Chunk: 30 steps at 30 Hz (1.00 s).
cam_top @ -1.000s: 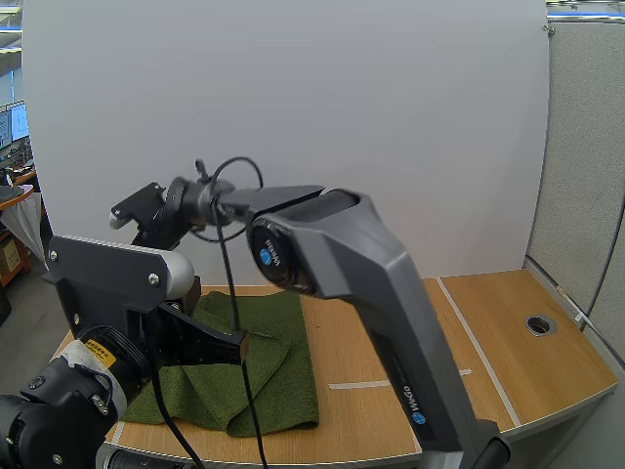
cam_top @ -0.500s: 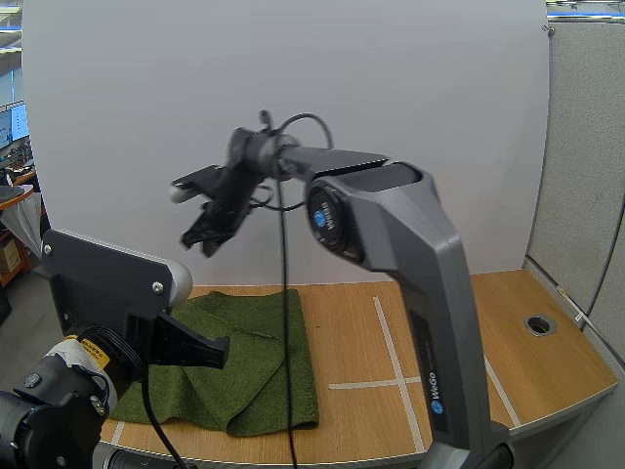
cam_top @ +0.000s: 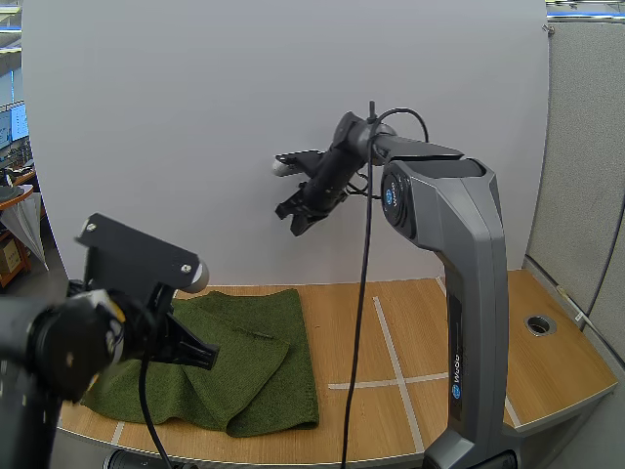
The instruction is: Fold the towel
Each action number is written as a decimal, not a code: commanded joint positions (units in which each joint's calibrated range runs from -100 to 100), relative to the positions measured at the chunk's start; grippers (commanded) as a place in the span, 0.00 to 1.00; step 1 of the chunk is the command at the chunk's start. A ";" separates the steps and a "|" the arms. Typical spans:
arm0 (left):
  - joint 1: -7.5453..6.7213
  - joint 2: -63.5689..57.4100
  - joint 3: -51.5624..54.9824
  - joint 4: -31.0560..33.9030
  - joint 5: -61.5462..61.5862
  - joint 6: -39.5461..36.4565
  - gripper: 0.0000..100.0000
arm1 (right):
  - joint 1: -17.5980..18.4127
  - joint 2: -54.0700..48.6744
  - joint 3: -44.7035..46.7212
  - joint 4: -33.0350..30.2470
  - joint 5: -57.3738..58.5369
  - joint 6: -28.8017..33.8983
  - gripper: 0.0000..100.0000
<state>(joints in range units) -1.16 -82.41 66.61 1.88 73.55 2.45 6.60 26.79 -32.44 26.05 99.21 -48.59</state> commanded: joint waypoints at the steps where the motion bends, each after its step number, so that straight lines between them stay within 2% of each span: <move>1: -0.04 18.78 -8.29 3.79 9.21 1.72 0.00 | -1.34 -0.77 0.12 3.25 0.79 -4.35 0.00; 4: -0.04 25.47 -10.99 -1.88 5.20 2.90 0.00 | -1.34 0.04 0.12 4.83 0.79 -4.00 0.00; 12: -0.04 36.82 -11.34 -15.30 1.54 17.80 0.00 | -1.34 1.97 4.12 4.25 0.79 -4.39 0.00; 20: -0.04 42.40 -11.34 -17.66 -3.41 20.45 0.00 | -1.34 1.97 11.94 5.09 0.79 -6.02 0.00; 25: -0.04 42.65 -11.34 -21.18 -8.25 24.69 0.00 | -1.34 1.97 17.25 7.61 0.79 -8.81 0.00; 30: -0.04 45.16 -11.34 -21.69 -10.64 27.09 0.00 | -1.23 1.97 21.41 10.91 -1.48 -11.17 0.00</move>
<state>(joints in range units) -1.16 -39.58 55.72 -18.22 65.92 26.76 5.39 29.46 -14.84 33.32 99.64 -56.60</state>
